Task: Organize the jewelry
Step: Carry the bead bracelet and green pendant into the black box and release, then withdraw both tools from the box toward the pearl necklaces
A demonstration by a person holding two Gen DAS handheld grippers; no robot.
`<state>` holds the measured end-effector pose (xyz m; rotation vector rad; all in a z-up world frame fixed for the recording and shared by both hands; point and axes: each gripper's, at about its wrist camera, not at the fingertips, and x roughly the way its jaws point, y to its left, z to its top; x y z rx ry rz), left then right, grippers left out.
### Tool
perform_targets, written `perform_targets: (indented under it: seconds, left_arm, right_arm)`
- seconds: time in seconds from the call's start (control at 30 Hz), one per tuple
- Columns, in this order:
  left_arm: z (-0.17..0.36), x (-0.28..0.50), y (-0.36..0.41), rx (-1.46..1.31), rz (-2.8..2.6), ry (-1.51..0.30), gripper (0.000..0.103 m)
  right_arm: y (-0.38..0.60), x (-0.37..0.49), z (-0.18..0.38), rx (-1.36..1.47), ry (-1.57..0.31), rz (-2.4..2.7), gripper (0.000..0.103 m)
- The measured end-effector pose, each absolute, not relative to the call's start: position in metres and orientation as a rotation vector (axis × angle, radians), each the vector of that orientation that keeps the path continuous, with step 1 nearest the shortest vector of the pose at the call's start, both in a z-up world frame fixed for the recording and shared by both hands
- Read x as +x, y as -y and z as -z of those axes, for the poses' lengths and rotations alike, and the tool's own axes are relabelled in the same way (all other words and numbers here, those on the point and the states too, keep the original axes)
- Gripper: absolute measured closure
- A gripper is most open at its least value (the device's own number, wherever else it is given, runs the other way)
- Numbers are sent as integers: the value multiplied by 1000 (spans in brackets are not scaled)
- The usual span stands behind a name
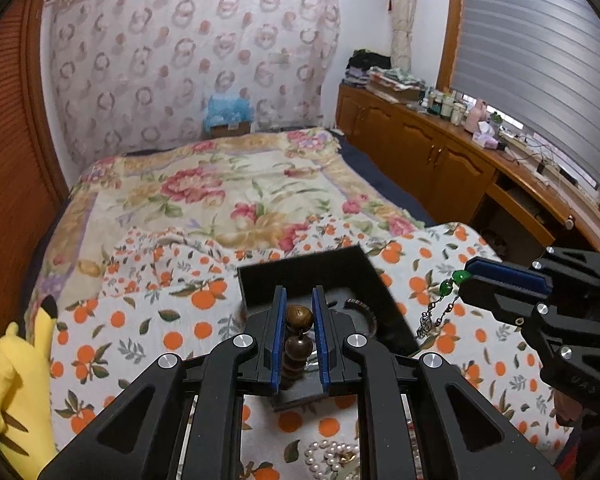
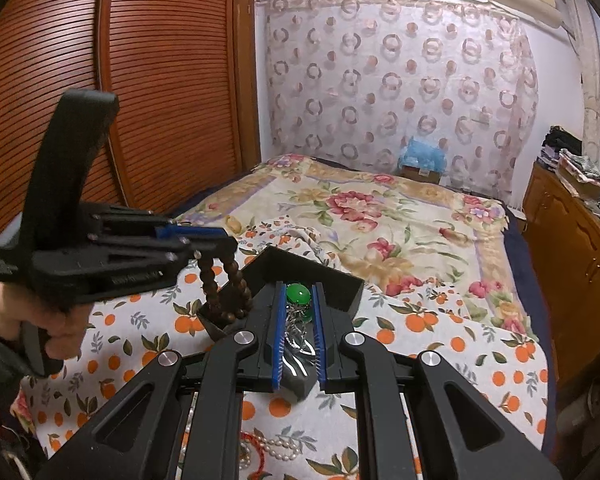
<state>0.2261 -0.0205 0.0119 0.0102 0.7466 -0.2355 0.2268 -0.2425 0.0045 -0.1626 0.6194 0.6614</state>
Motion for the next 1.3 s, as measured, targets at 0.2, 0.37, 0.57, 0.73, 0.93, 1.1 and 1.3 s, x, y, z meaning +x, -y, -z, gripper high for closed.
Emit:
perform_targets:
  seconds: [0.2, 0.37, 0.57, 0.73, 0.93, 1.1, 1.3]
  left_arm:
    - [-1, 225, 17, -4, 227, -774, 86]
    - [3, 209, 12, 8, 203, -751, 76]
    - [24, 171, 9, 27, 193, -747, 74]
    - [34, 148, 7, 8, 218, -751, 69]
    - [42, 128, 13, 15, 233, -757, 66]
    - [48, 115, 22, 29, 250, -762, 60]
    - [51, 98, 28, 30, 265, -760, 51]
  right_arm:
    - [233, 235, 17, -149, -668, -677, 89]
    - [228, 237, 33, -146, -707, -682, 89]
    - [225, 240, 42, -135, -724, -678, 88]
    - [226, 241, 42, -137, -721, -670, 88]
    - [235, 238, 43, -122, -716, -663, 86]
    - [249, 219, 40, -120, -691, -661, 86]
    - [265, 182, 49, -140, -696, -681, 86]
